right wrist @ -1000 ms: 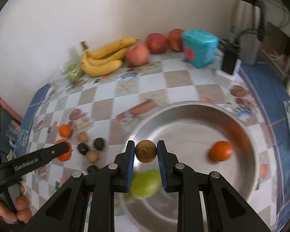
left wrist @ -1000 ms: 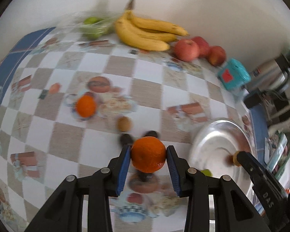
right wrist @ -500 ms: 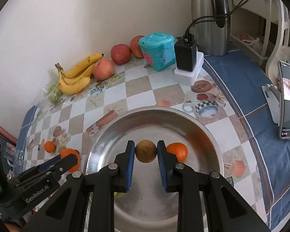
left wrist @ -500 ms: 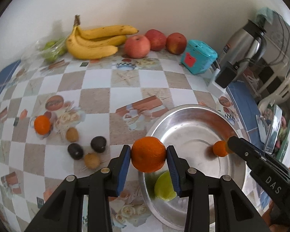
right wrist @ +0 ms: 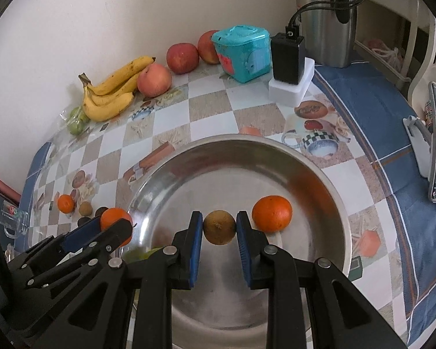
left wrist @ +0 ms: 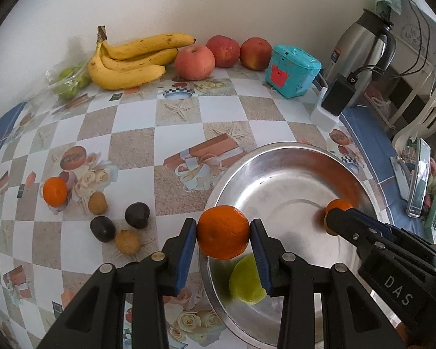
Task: Organize fruits
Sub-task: 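Carry kiwi and orange over the steel bowl while the right gripper opens to drop the kiwi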
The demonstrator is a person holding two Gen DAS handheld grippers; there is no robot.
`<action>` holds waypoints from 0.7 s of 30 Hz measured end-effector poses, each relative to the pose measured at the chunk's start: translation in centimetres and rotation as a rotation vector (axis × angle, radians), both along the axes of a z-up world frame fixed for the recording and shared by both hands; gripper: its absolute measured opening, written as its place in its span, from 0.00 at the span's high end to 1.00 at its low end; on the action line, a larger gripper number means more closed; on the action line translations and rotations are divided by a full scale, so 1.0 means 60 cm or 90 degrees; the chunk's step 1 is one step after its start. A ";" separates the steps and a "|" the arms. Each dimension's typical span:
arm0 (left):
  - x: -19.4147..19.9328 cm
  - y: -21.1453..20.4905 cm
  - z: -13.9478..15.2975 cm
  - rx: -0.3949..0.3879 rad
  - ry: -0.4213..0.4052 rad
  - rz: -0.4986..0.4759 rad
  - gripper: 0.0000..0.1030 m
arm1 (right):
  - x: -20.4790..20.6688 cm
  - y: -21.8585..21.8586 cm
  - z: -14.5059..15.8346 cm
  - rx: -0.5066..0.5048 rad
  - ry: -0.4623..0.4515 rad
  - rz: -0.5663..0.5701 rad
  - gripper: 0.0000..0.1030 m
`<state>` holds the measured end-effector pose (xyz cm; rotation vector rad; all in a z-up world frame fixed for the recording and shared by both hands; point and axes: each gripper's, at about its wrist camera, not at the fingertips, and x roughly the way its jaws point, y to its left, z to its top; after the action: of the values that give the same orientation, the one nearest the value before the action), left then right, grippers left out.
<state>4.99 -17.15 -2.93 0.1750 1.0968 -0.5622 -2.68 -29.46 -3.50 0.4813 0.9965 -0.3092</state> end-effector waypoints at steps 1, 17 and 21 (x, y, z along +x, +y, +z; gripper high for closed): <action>0.000 0.000 -0.001 0.001 0.000 0.000 0.60 | 0.001 0.001 0.000 -0.001 0.002 0.001 0.76; -0.002 -0.002 -0.001 0.004 0.006 -0.005 0.60 | 0.002 0.006 0.002 0.000 0.002 0.011 0.76; 0.001 0.001 0.001 -0.001 0.013 -0.004 0.59 | 0.000 0.004 0.009 -0.006 -0.006 0.007 0.71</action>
<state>5.08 -17.12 -2.85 0.1720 1.1161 -0.5715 -2.66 -29.20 -2.98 0.4682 0.9883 -0.3008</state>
